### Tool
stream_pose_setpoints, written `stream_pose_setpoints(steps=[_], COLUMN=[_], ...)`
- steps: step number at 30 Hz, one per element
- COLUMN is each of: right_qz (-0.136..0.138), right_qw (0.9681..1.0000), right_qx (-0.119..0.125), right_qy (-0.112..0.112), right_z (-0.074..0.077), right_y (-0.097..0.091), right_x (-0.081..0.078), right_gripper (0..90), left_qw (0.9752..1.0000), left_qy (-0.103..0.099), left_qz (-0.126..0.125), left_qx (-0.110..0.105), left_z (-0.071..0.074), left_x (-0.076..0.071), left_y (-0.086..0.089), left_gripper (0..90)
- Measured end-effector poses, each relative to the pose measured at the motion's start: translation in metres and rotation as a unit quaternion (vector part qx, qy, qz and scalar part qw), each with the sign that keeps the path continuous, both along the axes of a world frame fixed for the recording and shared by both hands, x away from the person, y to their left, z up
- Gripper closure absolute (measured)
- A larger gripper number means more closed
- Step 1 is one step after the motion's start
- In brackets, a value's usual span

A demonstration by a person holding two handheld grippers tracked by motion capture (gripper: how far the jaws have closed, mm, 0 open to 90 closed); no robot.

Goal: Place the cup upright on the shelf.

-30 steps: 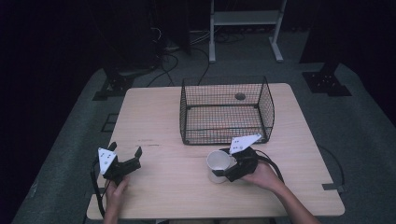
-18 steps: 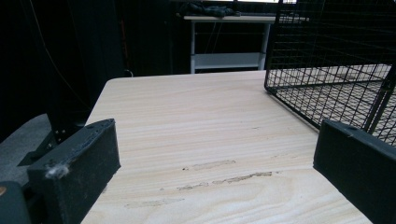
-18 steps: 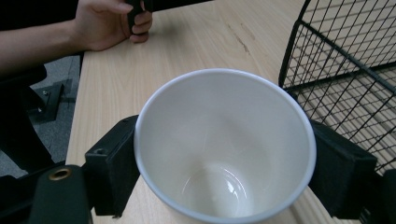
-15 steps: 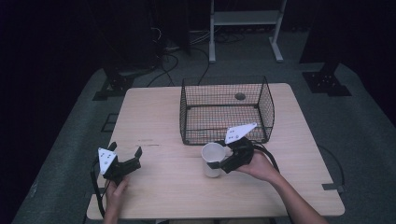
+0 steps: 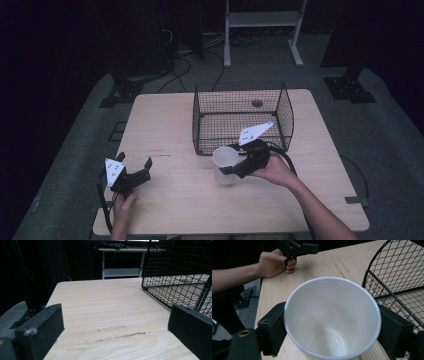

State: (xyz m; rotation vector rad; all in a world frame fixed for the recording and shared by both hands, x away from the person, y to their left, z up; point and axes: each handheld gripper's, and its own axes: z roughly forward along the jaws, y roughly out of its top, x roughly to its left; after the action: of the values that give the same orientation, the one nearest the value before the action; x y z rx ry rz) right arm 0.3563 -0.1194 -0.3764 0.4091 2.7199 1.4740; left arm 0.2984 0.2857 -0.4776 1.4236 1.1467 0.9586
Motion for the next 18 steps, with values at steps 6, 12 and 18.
stream_pose_setpoints(steps=[6, 12, 18], right_qz=[0.004, 0.004, 0.004], right_qw=[0.9999, 0.9999, 0.9999], right_qx=[0.007, 0.012, 0.011], right_qy=[0.006, 0.005, 0.005], right_z=[0.007, 0.014, 0.021], right_y=[0.002, 0.003, 0.004], right_x=[0.007, 0.013, 0.017], right_gripper=[19.2, 19.2, 19.2], left_qw=[1.0, 1.0, 1.0], left_qy=[-0.001, 0.0, 0.0], left_qz=[0.0, 0.0, 0.0], left_qx=[-0.001, 0.0, 0.0], left_z=[0.0, 0.0, 0.0], left_x=[0.0, 0.0, 0.0], left_y=[0.0, 0.0, 0.0], left_gripper=[0.0, 0.0, 0.0])
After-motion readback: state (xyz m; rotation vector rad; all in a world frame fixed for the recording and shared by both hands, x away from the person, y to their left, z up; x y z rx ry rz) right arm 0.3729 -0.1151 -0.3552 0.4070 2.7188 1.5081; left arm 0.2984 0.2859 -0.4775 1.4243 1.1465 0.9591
